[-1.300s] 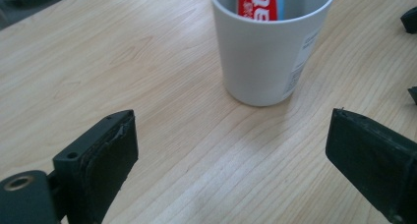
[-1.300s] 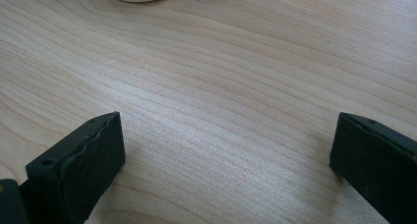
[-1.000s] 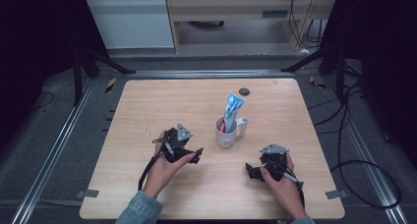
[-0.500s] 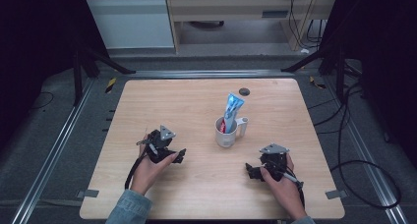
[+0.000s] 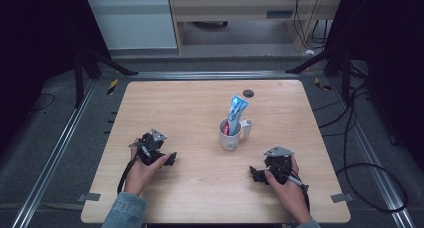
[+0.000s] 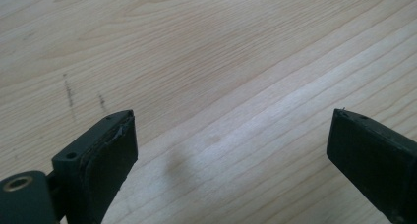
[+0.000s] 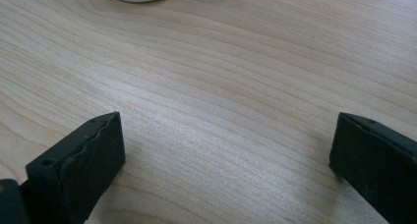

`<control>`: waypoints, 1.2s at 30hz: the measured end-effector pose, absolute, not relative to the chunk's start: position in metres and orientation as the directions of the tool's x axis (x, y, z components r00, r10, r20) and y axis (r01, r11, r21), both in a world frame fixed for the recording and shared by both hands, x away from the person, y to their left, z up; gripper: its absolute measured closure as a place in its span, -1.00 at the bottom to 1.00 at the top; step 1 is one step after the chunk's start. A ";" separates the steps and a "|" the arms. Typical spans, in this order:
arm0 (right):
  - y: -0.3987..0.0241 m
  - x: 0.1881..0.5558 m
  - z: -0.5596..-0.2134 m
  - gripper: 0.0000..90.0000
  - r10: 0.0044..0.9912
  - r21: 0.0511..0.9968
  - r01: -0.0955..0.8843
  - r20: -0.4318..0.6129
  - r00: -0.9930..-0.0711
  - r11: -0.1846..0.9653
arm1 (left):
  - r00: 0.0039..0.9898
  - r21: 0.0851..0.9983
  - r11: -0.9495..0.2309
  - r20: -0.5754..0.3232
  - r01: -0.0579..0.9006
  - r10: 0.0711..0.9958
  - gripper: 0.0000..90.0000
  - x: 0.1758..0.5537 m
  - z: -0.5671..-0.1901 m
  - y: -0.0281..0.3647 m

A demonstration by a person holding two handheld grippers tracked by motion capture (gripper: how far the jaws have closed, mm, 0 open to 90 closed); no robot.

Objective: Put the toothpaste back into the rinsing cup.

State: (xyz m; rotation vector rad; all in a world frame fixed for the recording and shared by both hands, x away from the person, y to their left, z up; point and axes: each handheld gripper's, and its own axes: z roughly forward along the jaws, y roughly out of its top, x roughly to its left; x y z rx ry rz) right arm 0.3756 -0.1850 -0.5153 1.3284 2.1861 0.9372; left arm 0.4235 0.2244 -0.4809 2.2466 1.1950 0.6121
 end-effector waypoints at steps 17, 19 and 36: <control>-0.185 0.376 -0.515 -0.99 0.888 0.726 0.610 -0.004 -0.459 0.318 | 0.403 0.635 -0.389 0.131 0.667 0.906 -0.89 0.431 -0.489 0.266; -0.185 0.376 -0.515 -0.99 0.888 0.726 0.609 -0.004 -0.459 0.318 | 0.384 0.643 -0.368 0.122 0.672 0.915 -0.89 0.432 -0.488 0.274; -0.185 0.376 -0.515 -0.99 0.888 0.726 0.609 -0.004 -0.459 0.318 | 0.312 0.654 -0.287 0.081 0.700 0.947 -0.90 0.437 -0.499 0.308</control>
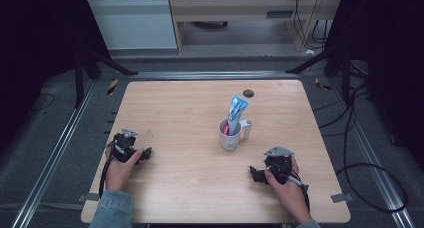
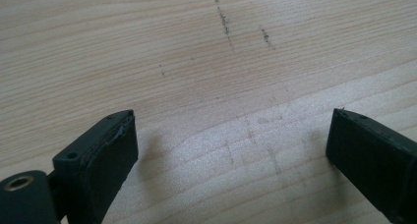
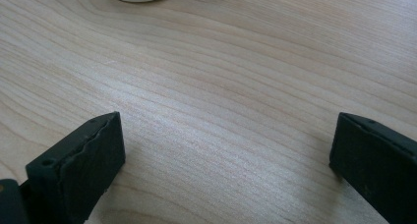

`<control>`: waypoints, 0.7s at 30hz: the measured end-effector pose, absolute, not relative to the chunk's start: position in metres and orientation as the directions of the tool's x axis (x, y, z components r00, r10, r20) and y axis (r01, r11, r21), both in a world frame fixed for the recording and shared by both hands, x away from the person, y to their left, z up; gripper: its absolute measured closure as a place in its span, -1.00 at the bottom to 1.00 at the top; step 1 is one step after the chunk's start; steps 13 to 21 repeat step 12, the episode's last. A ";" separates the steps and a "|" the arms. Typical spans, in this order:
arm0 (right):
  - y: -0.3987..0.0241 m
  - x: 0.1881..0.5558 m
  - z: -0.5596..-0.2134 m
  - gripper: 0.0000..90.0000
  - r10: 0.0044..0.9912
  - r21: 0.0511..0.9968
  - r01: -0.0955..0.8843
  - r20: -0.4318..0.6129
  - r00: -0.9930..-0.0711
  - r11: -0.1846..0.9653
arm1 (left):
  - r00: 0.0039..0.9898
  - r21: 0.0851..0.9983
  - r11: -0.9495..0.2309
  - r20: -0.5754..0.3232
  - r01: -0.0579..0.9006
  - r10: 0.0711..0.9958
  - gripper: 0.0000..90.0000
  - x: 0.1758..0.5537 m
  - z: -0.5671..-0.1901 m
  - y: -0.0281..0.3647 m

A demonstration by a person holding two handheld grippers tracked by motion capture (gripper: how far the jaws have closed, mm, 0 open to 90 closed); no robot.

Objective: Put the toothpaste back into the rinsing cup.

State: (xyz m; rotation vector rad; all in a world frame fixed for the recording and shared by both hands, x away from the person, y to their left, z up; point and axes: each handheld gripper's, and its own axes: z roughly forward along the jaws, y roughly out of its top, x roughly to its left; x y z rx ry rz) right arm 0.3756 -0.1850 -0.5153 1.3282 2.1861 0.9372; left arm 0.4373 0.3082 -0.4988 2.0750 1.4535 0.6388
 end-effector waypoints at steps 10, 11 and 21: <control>-0.185 0.375 -0.515 -0.99 0.887 0.727 0.607 -0.008 -0.461 0.322 | 0.322 0.710 -0.240 0.020 0.662 0.946 -1.00 0.439 -0.509 0.312; -0.185 0.375 -0.515 -0.99 0.888 0.725 0.610 -0.003 -0.460 0.318 | 0.322 0.710 -0.240 0.020 0.662 0.947 -1.00 0.439 -0.509 0.312; -0.185 0.375 -0.515 -0.99 0.888 0.725 0.611 -0.003 -0.459 0.318 | 0.321 0.710 -0.239 0.020 0.662 0.947 -1.00 0.439 -0.509 0.312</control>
